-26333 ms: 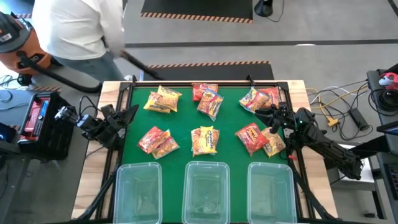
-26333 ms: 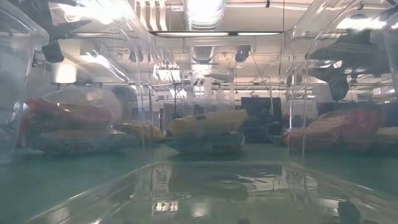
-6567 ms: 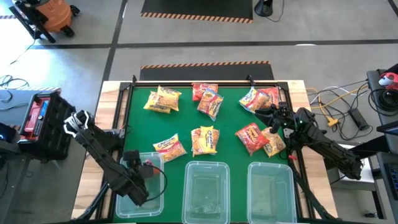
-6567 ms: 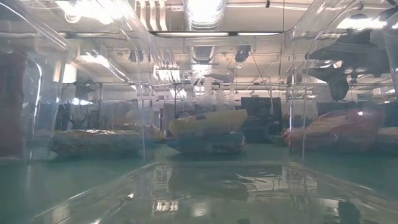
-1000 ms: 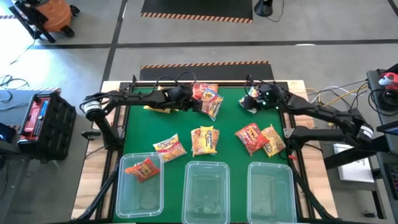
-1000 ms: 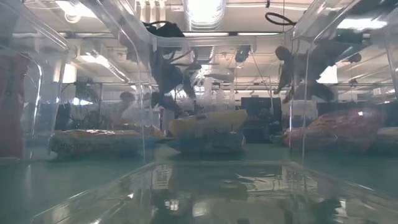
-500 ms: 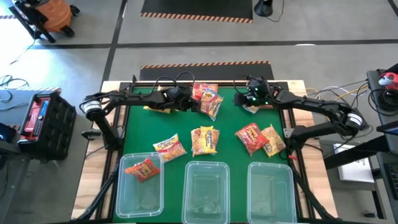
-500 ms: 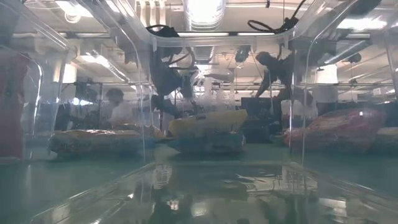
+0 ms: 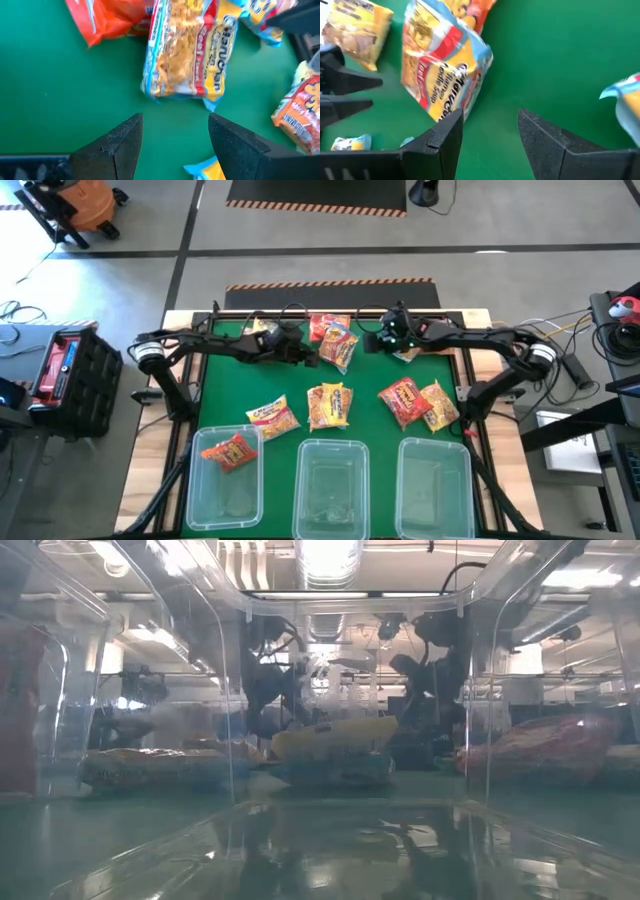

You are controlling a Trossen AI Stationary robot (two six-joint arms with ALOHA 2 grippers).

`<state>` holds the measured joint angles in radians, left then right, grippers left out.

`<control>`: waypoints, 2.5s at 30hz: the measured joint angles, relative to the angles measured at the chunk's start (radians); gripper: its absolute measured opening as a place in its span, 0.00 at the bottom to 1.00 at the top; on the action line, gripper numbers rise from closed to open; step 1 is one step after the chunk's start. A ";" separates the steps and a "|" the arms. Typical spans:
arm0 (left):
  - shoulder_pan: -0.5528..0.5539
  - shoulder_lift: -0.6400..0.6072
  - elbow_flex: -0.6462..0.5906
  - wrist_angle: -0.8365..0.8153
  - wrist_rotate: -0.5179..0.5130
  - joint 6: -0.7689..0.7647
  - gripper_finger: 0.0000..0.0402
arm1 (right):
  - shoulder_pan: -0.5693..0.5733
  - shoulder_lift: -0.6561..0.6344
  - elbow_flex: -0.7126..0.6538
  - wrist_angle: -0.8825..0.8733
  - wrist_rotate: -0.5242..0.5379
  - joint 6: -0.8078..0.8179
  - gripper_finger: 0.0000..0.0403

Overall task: Sort Maruchan noodles
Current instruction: Put the blue noodle pack into the middle transparent bin

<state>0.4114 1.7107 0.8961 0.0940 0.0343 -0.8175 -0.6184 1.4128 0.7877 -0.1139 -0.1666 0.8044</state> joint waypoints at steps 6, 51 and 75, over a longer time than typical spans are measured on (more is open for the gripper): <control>-0.001 0.029 -0.014 0.042 0.006 0.027 0.52 | 0.039 0.041 0.028 0.002 -0.001 0.014 0.44; 0.024 0.150 -0.008 0.228 -0.035 0.084 0.52 | 0.088 0.303 0.191 0.091 0.065 -0.064 0.44; 0.014 0.206 -0.005 0.228 0.103 0.014 0.52 | 0.163 0.303 0.189 0.093 -0.031 -0.044 0.44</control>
<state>0.4253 1.9167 0.8907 0.3224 0.1369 -0.8037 -0.4555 1.7161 0.9764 -0.0207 -0.1979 0.7608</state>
